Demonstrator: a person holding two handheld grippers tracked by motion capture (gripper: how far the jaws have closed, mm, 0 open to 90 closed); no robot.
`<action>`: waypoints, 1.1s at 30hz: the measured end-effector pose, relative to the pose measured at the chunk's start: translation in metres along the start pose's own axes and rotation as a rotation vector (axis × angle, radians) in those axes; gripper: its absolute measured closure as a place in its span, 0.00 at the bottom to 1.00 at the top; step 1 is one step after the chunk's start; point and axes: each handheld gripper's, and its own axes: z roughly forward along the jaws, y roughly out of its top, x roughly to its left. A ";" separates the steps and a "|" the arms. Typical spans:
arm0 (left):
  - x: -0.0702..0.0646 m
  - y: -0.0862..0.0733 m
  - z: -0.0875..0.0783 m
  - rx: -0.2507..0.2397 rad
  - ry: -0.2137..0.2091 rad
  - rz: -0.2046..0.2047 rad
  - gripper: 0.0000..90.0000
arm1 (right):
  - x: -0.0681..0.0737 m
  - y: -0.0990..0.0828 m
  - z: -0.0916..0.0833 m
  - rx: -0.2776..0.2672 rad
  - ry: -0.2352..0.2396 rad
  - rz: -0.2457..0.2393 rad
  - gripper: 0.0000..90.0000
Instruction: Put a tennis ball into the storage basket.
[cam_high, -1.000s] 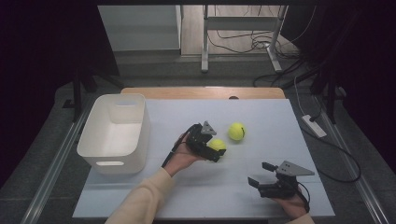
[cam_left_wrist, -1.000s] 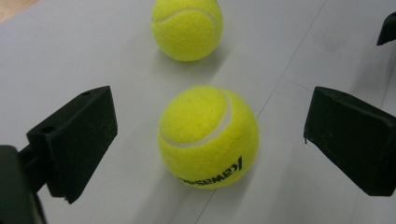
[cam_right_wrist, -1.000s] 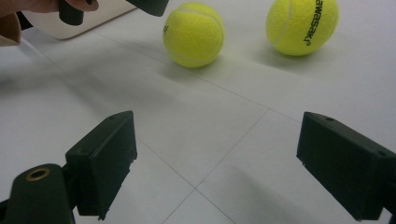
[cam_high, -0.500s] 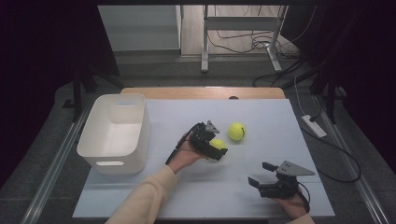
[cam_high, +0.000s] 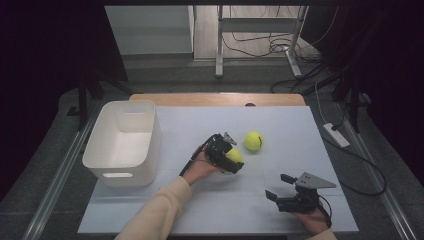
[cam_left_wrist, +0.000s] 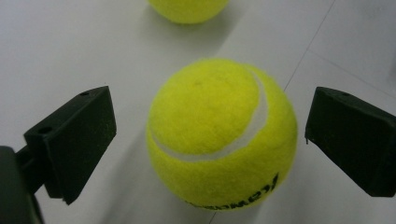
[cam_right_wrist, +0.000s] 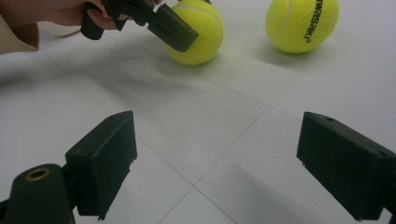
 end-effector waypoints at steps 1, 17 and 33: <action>0.000 0.000 0.001 0.004 -0.001 -0.001 0.03 | 0.000 0.000 0.000 -0.002 0.002 0.001 0.14; -0.001 -0.002 0.005 0.034 -0.026 0.011 0.29 | 0.000 0.000 0.000 0.002 0.000 0.000 0.14; -0.007 -0.001 -0.010 -0.028 -0.053 0.034 0.29 | 0.000 0.000 0.000 0.001 -0.002 -0.001 0.14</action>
